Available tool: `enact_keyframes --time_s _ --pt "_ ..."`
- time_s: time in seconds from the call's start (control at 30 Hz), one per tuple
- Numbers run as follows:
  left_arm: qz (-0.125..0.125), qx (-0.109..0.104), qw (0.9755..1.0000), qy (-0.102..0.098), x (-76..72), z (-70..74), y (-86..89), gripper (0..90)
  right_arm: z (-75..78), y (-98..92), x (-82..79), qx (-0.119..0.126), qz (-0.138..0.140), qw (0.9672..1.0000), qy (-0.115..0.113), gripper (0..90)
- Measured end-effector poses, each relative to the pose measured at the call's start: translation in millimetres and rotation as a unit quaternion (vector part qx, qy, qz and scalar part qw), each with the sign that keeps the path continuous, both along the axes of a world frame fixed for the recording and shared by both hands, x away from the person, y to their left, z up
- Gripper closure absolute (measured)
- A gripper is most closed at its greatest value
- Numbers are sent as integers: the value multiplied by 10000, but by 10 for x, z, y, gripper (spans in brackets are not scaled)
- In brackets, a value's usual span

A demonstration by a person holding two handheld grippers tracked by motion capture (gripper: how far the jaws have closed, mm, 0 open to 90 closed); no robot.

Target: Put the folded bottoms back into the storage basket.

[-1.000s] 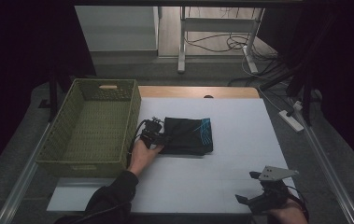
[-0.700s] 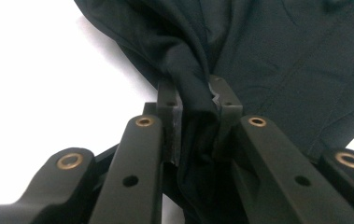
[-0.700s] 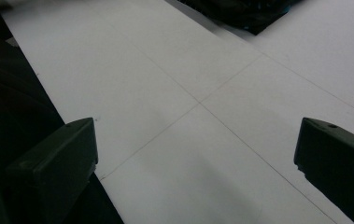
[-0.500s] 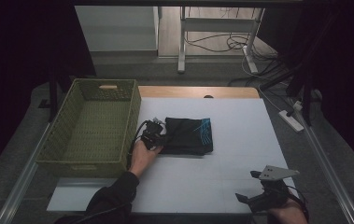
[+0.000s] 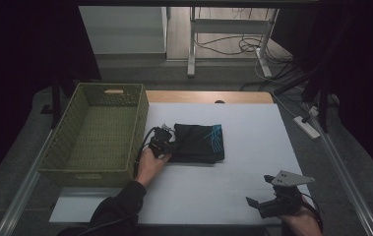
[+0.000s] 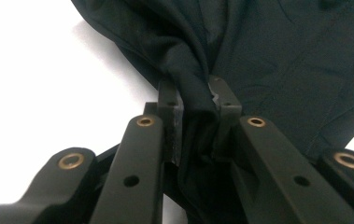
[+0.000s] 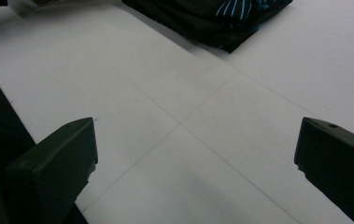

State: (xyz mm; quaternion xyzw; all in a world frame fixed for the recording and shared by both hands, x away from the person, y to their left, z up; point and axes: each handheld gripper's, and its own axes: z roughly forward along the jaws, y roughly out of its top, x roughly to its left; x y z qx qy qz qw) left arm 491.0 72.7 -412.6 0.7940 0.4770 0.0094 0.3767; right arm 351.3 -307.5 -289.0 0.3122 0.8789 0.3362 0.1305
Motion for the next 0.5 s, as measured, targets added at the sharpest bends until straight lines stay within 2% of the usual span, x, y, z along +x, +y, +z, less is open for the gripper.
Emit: enact_keyframes --time_s 0.17,0.5 --pt "-16 30 10000 -41 -6 0 -4 779 18 74 53 17 -7 9999 -101 0" --pt "-30 81 9999 -86 -14 3 -11 779 11 168 180 67 -49 9998 -160 0"
